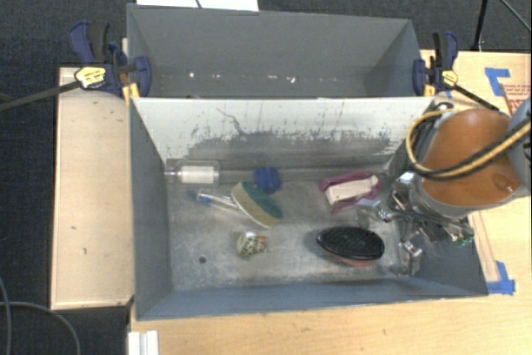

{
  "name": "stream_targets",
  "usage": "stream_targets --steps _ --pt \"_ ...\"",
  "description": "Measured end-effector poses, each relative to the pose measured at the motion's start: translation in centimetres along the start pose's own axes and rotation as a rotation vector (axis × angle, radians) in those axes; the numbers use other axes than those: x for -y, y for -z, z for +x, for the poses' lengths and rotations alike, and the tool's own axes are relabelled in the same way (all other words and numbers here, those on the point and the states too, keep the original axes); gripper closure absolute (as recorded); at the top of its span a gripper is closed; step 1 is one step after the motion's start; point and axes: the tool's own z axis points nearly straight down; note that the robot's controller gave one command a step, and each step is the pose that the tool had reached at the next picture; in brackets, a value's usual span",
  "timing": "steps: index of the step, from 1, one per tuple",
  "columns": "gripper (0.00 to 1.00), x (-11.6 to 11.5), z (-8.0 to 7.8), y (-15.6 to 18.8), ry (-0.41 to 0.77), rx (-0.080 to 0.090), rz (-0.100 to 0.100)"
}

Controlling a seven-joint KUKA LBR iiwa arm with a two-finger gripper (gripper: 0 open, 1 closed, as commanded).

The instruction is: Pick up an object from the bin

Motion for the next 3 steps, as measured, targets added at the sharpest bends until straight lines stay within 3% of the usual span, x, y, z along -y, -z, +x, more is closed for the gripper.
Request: stream_targets --steps 1,2,3 --pt "0.0 -4.6 -2.4 -1.8 -0.027 0.002 0.001" --pt "1.0 -4.2 -2.2 -1.7 -0.028 0.001 0.005" --pt "1.0 -5.3 -1.3 14.2 -0.051 0.006 0.009"
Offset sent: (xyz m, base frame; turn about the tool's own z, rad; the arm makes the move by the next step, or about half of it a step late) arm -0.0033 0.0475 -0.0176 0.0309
